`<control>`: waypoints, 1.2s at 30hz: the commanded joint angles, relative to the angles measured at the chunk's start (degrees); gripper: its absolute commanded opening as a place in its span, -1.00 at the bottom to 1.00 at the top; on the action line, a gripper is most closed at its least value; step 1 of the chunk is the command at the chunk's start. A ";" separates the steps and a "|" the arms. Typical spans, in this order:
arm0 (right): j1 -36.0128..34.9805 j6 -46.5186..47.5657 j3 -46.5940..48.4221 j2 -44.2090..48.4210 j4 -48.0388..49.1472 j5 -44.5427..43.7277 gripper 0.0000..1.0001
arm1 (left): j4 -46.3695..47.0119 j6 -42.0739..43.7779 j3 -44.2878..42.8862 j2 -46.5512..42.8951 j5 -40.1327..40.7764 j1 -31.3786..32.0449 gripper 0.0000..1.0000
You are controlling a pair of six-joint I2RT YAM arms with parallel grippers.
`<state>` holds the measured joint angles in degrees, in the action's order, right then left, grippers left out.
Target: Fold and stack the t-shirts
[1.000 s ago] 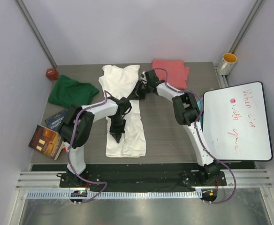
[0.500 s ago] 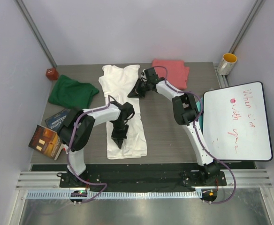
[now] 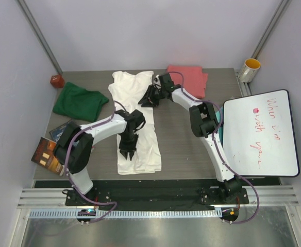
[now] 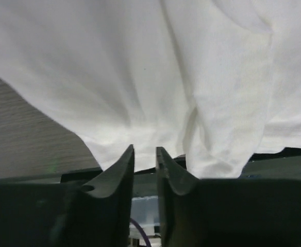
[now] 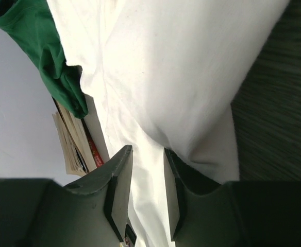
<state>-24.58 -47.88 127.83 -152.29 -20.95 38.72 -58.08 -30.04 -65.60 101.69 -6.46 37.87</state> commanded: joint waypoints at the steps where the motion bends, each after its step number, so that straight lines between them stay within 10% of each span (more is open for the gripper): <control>1: 0.93 0.69 0.23 4.01 0.72 -0.23 -0.21 | -1.86 -1.33 -4.52 -7.64 6.19 -0.07 -0.37; 11: 4.01 1.37 -13.11 19.03 1.44 0.74 -0.14 | -1.77 -2.91 -7.00 -8.61 13.58 -6.39 -0.21; 22: 5.24 15.09 -46.58 37.76 -7.35 2.67 -0.07 | 1.39 -3.09 -1.46 -7.47 7.00 -11.50 -0.07; 36: 3.93 21.33 -66.64 48.14 -15.09 3.20 -0.01 | 7.81 -9.33 13.12 -15.11 -1.80 -12.20 0.13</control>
<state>-19.88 -28.53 64.79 -108.75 -34.63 40.66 -53.54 -36.64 -54.63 90.94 -4.75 26.11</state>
